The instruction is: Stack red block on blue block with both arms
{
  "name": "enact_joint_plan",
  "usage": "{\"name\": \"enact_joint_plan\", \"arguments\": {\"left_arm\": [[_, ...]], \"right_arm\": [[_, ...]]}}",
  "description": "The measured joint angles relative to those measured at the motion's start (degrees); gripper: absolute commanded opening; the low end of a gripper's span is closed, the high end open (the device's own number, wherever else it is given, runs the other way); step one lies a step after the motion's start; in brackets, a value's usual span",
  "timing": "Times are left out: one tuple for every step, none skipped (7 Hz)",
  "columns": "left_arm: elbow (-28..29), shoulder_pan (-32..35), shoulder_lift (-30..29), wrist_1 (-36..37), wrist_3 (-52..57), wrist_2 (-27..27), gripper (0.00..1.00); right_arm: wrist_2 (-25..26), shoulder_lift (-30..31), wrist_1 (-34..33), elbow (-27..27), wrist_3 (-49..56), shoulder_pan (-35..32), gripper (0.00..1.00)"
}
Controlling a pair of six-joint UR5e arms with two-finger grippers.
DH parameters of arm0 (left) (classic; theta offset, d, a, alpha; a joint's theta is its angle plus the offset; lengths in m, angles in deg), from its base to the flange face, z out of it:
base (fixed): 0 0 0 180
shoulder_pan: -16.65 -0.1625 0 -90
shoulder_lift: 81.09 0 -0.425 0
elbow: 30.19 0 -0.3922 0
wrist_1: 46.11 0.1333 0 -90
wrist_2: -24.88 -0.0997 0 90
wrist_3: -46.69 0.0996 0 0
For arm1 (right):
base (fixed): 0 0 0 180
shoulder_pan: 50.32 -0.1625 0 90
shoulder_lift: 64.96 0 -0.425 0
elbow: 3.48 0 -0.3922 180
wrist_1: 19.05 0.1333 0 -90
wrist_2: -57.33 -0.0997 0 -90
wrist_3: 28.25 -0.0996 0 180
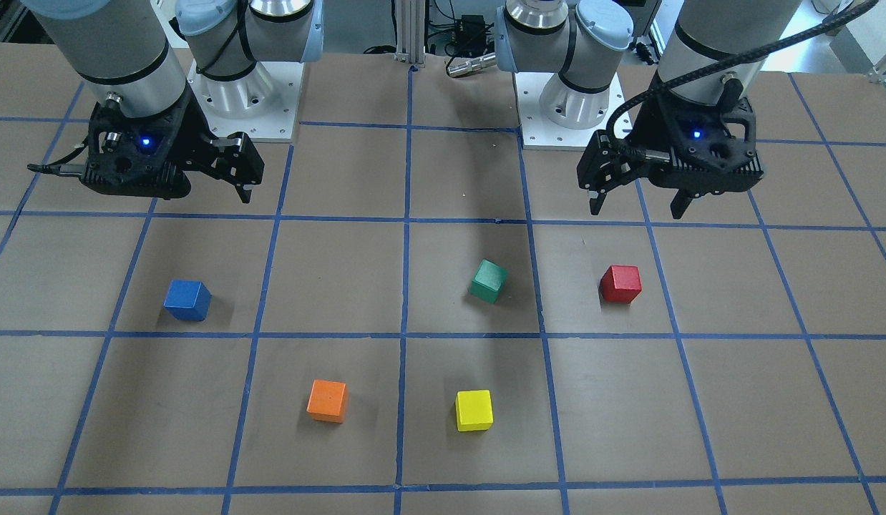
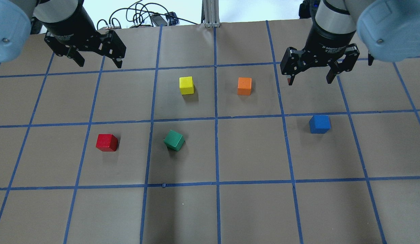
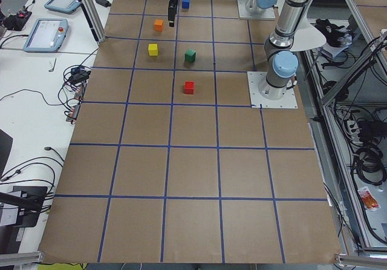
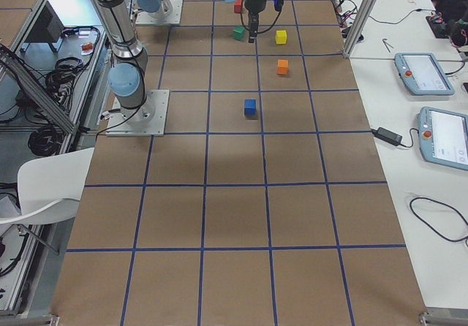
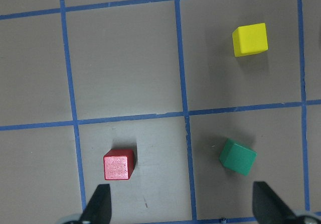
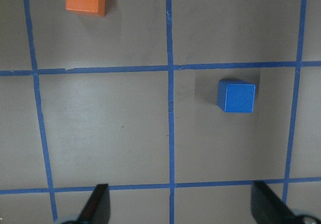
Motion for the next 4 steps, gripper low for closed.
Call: {"name": "enact_joint_plan", "arguments": {"left_arm": [[-0.2, 0.0, 0.4, -0.1, 0.0, 0.1, 1.00], [-0.4, 0.0, 0.7, -0.3, 0.0, 0.2, 1.00], [-0.6, 0.0, 0.7, -0.4, 0.0, 0.3, 1.00], [-0.7, 0.0, 0.8, -0.4, 0.0, 0.3, 1.00]], "right_arm": [[0.1, 0.0, 0.0, 0.0, 0.1, 0.0, 1.00], [0.2, 0.0, -0.2, 0.0, 0.1, 0.0, 1.00], [0.1, 0.0, -0.5, 0.0, 0.2, 0.0, 1.00], [0.1, 0.0, -0.7, 0.0, 0.2, 0.0, 1.00]]}}
